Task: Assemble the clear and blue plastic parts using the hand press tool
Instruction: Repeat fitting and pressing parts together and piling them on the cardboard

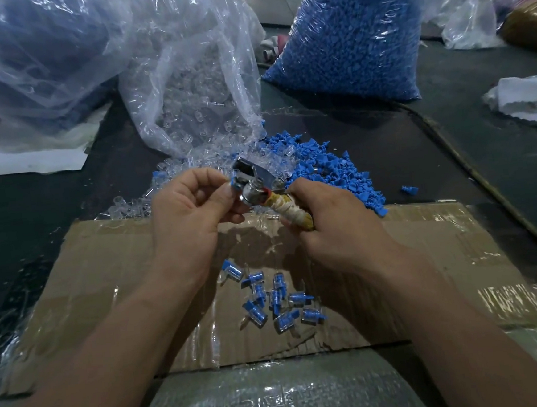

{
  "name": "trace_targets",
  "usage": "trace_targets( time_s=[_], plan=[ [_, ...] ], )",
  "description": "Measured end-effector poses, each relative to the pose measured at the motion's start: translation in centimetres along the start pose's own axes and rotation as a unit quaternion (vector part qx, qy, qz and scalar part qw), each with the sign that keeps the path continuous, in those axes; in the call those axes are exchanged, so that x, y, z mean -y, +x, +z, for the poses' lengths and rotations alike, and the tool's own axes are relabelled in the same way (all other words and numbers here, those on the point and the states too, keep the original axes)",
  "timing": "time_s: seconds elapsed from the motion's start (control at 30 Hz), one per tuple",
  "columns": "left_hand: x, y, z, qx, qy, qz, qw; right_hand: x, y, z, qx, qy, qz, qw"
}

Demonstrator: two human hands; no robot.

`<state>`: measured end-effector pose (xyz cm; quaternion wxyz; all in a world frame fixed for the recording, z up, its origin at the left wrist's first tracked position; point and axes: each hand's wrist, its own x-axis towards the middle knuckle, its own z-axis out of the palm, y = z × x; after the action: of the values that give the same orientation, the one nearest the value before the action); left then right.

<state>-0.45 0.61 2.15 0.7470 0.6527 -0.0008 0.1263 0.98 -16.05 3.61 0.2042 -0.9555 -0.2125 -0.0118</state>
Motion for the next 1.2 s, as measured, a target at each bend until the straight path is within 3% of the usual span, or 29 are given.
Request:
trace_targets(
  time_s=[0.57,0.63,0.73,1.0,1.1,1.2],
  plan=[
    [-0.5,0.3,-0.2,-0.028,0.018,-0.059,0.998,-1.5,0.0,-0.3,-0.037,-0.009,0.015,0.999],
    [-0.7,0.4,-0.5,0.011,0.036,-0.105,0.994,-2.0,0.1,-0.6,-0.053,-0.007,0.035,0.998],
    [-1.0,0.2,-0.6,0.151,0.094,-0.151,0.972,-2.3,0.2,-0.9,-0.059,-0.014,0.050,0.997],
    [-1.3,-0.5,-0.3,0.349,0.215,-0.086,0.908,-1.9,0.1,-0.6,-0.036,-0.046,0.037,0.998],
    [-1.6,-0.9,-0.2,0.372,0.204,-0.069,0.903,-1.7,0.1,-0.5,-0.027,-0.054,0.032,0.998],
    [-1.7,-0.8,-0.4,0.292,0.158,-0.060,0.941,-1.6,0.1,-0.4,-0.015,-0.065,0.028,0.997]
  ],
)
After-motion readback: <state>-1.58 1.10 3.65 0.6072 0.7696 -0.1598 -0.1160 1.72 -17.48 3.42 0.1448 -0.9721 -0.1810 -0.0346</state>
